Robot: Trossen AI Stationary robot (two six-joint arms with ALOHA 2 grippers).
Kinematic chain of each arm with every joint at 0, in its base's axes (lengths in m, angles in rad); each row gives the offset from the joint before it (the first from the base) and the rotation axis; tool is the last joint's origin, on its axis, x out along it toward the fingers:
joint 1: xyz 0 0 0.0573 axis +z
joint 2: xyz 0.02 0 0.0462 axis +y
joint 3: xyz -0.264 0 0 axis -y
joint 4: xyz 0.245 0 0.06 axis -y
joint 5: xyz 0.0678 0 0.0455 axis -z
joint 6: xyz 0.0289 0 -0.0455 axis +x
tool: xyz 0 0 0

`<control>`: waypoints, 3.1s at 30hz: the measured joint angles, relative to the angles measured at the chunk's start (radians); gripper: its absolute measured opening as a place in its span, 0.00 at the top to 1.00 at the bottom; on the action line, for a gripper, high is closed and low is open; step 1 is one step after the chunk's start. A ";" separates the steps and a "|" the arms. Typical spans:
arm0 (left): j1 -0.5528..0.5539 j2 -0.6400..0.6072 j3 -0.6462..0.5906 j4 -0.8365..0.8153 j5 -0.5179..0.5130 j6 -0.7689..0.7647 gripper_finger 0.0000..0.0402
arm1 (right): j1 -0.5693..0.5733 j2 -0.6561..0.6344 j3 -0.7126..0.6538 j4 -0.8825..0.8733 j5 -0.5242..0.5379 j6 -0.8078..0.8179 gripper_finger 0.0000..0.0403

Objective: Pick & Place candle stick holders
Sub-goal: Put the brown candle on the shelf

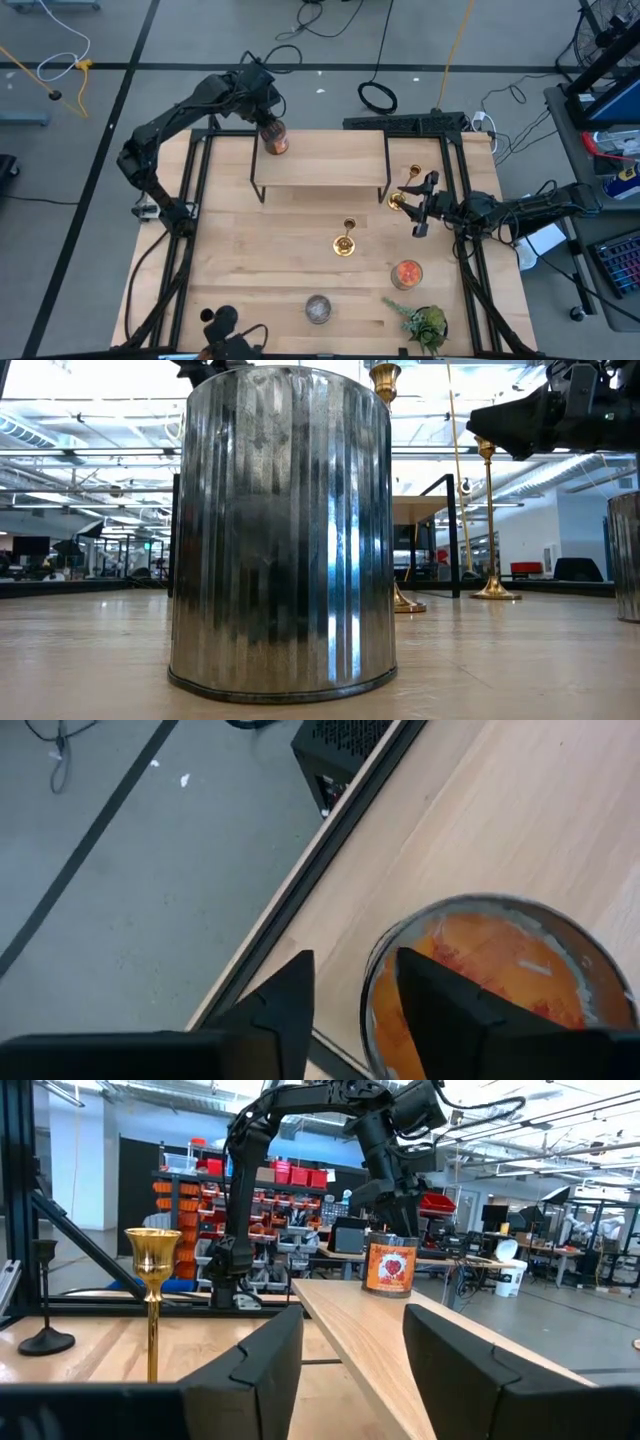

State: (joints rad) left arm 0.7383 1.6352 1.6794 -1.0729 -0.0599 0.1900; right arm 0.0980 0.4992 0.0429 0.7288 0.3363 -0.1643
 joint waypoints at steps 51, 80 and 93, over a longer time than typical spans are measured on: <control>-0.877 -0.382 -0.701 0.832 0.277 -0.317 0.60 | 0.172 0.185 0.172 -0.113 -0.203 0.047 0.56; -1.142 0.013 -0.618 0.980 0.040 -0.782 0.61 | 0.172 0.187 0.173 -0.052 -0.203 -0.136 0.56; -1.183 0.133 -0.574 1.019 0.006 -0.815 0.60 | 0.172 0.187 0.173 -0.045 -0.204 -0.390 0.56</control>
State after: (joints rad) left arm -0.4451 1.7687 1.1057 -0.0544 -0.0544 -0.6253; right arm 0.2699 0.6861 0.2161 0.6839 0.1318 -0.5548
